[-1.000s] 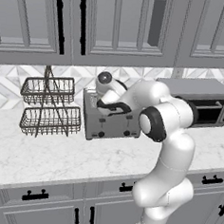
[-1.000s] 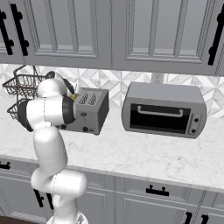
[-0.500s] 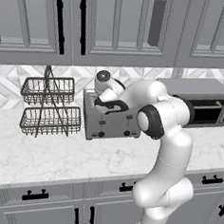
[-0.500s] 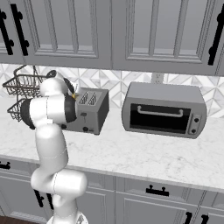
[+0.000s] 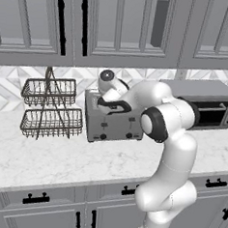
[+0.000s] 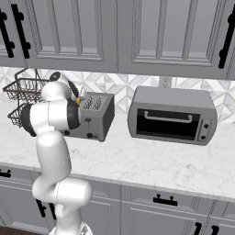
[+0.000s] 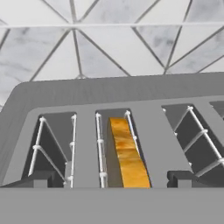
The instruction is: Start the toaster. Once the lever pops up, take the bread to the plate on the dining counter.
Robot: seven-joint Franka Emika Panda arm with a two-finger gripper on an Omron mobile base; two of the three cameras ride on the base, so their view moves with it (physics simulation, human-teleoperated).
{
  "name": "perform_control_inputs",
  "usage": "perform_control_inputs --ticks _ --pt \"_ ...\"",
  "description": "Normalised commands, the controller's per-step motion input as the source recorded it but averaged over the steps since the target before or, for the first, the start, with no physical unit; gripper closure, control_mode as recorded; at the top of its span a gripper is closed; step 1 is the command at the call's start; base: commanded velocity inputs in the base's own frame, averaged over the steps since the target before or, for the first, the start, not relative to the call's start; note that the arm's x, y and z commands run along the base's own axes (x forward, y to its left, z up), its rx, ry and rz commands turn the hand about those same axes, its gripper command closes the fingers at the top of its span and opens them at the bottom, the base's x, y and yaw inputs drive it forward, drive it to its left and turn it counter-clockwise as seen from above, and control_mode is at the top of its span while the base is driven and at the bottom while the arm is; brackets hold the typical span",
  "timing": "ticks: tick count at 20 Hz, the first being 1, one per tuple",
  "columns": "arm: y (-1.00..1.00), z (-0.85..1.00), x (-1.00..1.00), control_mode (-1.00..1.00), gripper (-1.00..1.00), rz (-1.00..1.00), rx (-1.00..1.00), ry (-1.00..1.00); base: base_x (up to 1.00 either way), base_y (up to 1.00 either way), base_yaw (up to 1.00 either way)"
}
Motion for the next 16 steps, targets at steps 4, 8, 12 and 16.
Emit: perform_control_inputs --ticks 4,8,12,16 --pt "-0.15 0.00 -0.01 -1.00 -1.00 0.00 0.00 0.00 0.00 0.00 0.00" --pt "-0.11 0.00 0.01 -1.00 -1.00 0.00 0.00 0.00 0.00 0.00 0.00" --pt "-0.10 -0.06 0.01 -1.00 -1.00 0.00 0.00 0.00 0.00 0.00 0.00" --pt "-0.01 -0.19 0.00 -1.00 -1.00 0.00 0.00 0.00 0.00 0.00 0.00"
